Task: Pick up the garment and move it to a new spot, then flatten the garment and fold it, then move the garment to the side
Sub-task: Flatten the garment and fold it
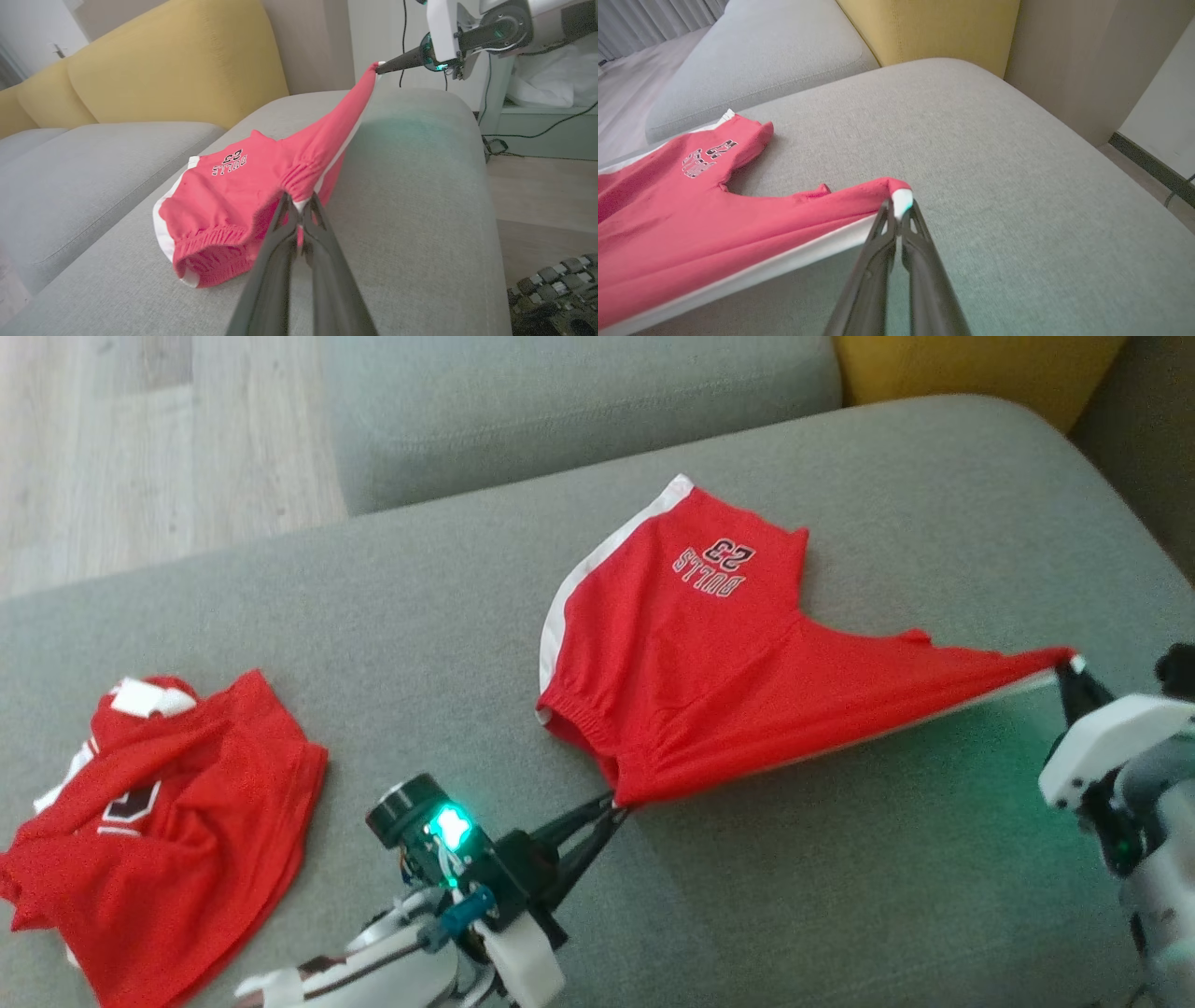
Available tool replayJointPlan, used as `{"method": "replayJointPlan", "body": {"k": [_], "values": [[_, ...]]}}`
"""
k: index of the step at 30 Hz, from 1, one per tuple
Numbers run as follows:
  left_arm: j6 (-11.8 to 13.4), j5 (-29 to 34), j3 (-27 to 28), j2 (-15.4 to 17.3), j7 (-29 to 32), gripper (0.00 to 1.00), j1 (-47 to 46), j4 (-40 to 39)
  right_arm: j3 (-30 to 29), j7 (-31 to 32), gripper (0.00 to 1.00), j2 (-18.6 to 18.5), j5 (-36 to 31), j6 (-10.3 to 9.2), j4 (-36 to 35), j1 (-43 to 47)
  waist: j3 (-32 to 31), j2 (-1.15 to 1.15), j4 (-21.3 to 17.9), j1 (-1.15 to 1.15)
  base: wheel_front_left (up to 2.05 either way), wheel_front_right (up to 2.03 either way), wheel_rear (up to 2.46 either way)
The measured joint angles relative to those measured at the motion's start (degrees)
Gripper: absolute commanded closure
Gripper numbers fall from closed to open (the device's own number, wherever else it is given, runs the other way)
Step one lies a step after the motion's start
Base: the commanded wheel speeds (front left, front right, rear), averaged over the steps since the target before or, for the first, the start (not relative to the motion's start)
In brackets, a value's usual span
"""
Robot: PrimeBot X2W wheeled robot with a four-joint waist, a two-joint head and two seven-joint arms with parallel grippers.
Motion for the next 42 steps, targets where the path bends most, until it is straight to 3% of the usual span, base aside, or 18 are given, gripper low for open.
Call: {"method": "replayJointPlan", "body": {"k": [8,18,29,42], "values": [[1.41,-0.91,2.74,0.09,1.47,1.0,-2.77,-1.75,-7.4,1.78,1.0,2.13,-4.34,0.0,-8.0,-1.24,4.34,0.0,2.27,0.01,0.0,0.0,0.0],[1.4,-0.93,4.53,-0.97,2.53,1.0,-8.56,0.9,-13.3,3.2,1.0,6.0,-12.81,0.0,-10.7,-10.63,9.7,0.0,6.0,0.02,0.0,0.0,0.0],[1.32,-0.99,5.38,-3.7,3.47,1.0,-14.66,5.14,-14.68,3.36,1.0,7.37,-20.69,0.0,-3.99,-22.25,16.18,0.0,10.08,0.02,0.0,0.0,0.0],[0.81,-0.8,5.57,-7.21,3.21,1.0,-19.45,8.68,-15.22,-0.4,1.0,5.94,-24.32,-0.01,6.38,-32.38,22.27,0.0,15.04,0.01,0.0,0.0,0.0]]}}
